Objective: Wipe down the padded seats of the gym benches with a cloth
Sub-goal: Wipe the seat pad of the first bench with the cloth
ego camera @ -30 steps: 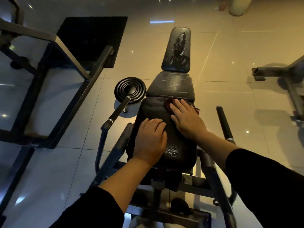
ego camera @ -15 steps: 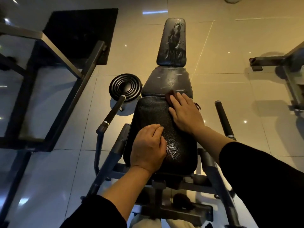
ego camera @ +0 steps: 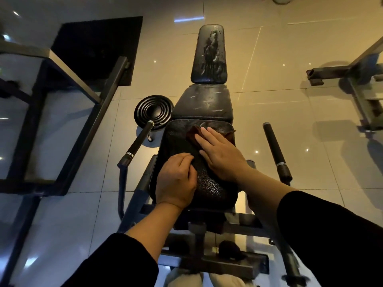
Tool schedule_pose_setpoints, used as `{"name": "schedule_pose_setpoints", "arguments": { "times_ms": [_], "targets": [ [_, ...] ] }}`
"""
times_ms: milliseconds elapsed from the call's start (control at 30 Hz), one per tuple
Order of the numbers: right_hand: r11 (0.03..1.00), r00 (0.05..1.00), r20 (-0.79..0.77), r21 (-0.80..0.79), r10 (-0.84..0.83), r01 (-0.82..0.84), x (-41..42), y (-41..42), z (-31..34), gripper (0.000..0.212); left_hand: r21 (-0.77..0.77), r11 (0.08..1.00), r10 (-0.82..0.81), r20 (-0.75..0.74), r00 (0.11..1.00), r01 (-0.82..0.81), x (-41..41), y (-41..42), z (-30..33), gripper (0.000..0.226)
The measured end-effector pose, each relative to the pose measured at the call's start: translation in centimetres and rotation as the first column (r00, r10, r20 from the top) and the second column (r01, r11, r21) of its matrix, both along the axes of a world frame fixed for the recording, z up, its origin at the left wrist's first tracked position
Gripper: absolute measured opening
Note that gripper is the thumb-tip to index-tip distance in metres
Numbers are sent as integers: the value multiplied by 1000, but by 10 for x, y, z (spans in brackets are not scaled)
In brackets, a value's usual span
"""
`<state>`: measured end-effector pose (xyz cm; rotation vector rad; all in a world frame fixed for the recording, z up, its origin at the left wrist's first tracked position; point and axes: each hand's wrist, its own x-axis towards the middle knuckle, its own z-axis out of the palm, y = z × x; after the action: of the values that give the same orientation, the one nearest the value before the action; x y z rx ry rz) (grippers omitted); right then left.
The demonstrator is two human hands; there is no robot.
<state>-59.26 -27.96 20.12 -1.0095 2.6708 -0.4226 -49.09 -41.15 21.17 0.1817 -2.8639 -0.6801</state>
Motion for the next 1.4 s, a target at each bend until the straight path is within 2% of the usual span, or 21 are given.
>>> {"name": "schedule_pose_setpoints", "arguments": {
  "times_ms": [100,367,467,600,700,867,1033,1133,1233,1400],
  "targets": [
    [997,996,-17,-12,-82,82,0,1,-4,52,-9,1000,-3,2,1000,3,0,1,0,41],
    [964,968,1,86,-251,250,-41,-19,-11,54,22,1000,7,-44,999,-6,-2,1,-5,38],
    [975,982,-13,116,-189,189,-39,-35,-7,55,9,1000,3,-30,1000,-2,-3,0,-4,37],
    [999,999,45,45,-9,7,-25,-52,-2,53,6,1000,19,9,1000,-19,-3,-1,-4,38],
    [1000,999,53,-5,1,-1,-24,-32,-5,51,13,1000,20,-1,1000,-20,0,-1,-3,40],
    [971,976,37,-94,-216,218,-26,2,-14,47,28,1000,13,-22,1000,-12,-2,0,-2,39],
    [944,944,45,-19,-328,329,-39,-8,-14,48,44,999,25,-55,998,-23,-2,0,-3,38],
    [931,933,-6,61,-360,360,-45,-16,-14,49,30,999,26,-54,998,-24,-3,0,-4,37],
    [953,958,-32,102,-283,285,-37,-29,-9,52,12,1000,22,-41,999,-21,-3,-1,-5,36],
    [1000,998,63,-12,-21,22,-21,-27,-4,52,17,1000,18,-35,999,-17,-1,-2,-5,39]
  ]
}}
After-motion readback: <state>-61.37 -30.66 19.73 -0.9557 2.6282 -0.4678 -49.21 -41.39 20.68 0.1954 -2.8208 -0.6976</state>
